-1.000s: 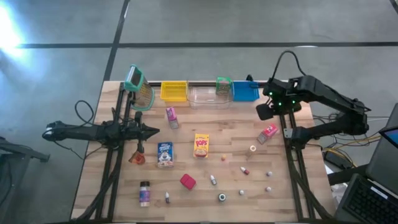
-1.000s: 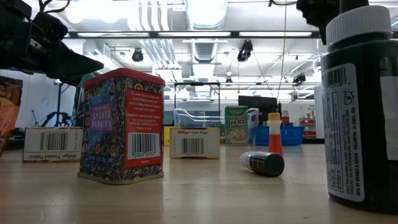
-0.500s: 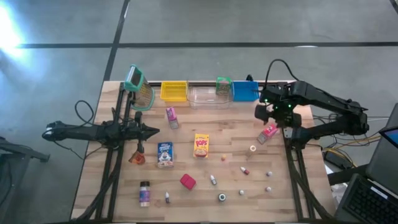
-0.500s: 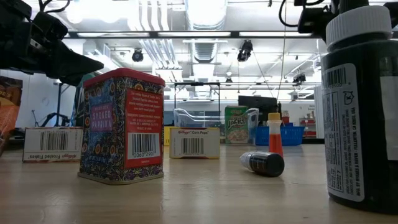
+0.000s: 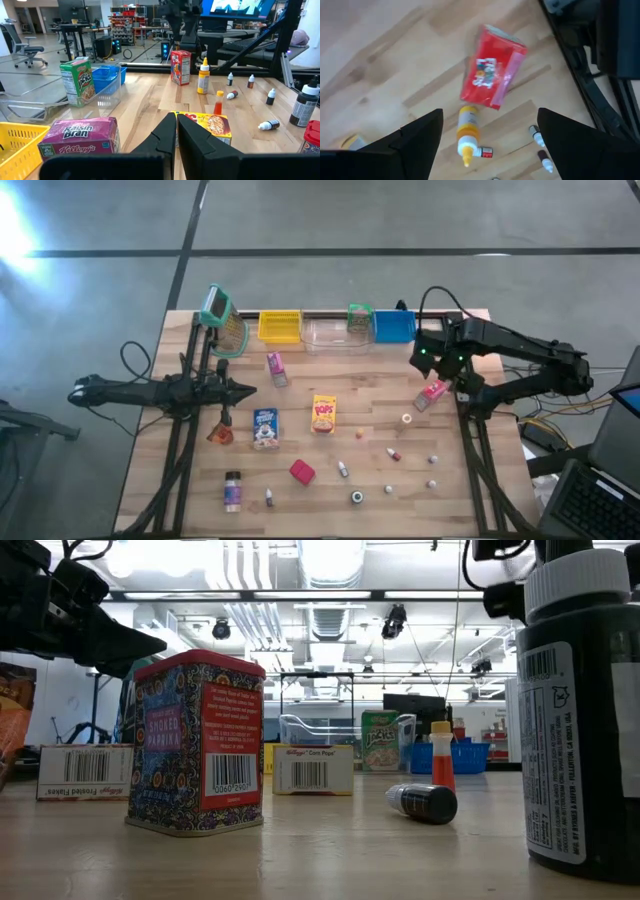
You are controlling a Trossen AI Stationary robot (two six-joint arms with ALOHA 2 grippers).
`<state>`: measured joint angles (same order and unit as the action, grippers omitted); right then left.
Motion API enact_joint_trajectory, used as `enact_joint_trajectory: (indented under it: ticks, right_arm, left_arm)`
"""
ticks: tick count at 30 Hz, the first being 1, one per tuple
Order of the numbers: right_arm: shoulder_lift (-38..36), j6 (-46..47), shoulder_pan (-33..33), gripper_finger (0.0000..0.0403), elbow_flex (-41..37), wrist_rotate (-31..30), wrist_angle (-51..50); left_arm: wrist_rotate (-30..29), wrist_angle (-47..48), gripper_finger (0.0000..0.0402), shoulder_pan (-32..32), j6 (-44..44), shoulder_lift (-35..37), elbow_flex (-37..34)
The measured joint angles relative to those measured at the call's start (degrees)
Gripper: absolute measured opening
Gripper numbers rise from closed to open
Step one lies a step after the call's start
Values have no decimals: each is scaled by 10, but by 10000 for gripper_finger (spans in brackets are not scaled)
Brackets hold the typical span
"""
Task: Pick & Place Kitchen Items
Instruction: Put the red cereal box into the transparent bin
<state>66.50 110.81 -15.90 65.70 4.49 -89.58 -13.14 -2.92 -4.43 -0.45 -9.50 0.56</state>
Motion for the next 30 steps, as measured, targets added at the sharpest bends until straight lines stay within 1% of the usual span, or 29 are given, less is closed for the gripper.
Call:
enact_joint_trajectory:
  ticks: [5, 10, 16, 25, 30]
  right_arm:
    - [-1, 58, 13, 338, -34, 6, 27]
    - [-2, 73, 13, 349, -56, 3, 89]
    - [-1, 92, 14, 354, -88, 18, 96]
    - [-4, 107, 13, 327, -138, 18, 116]
    - [-9, 108, 13, 310, -169, 17, 167]
  left_arm:
    - [0, 0, 23, 0, 0, 0, 0]
    - [0, 0, 23, 0, 0, 0, 0]
    - [0, 0, 23, 0, 0, 0, 0]
    - [0, 0, 23, 0, 0, 0, 0]
    - [0, 0, 23, 0, 0, 0, 0]
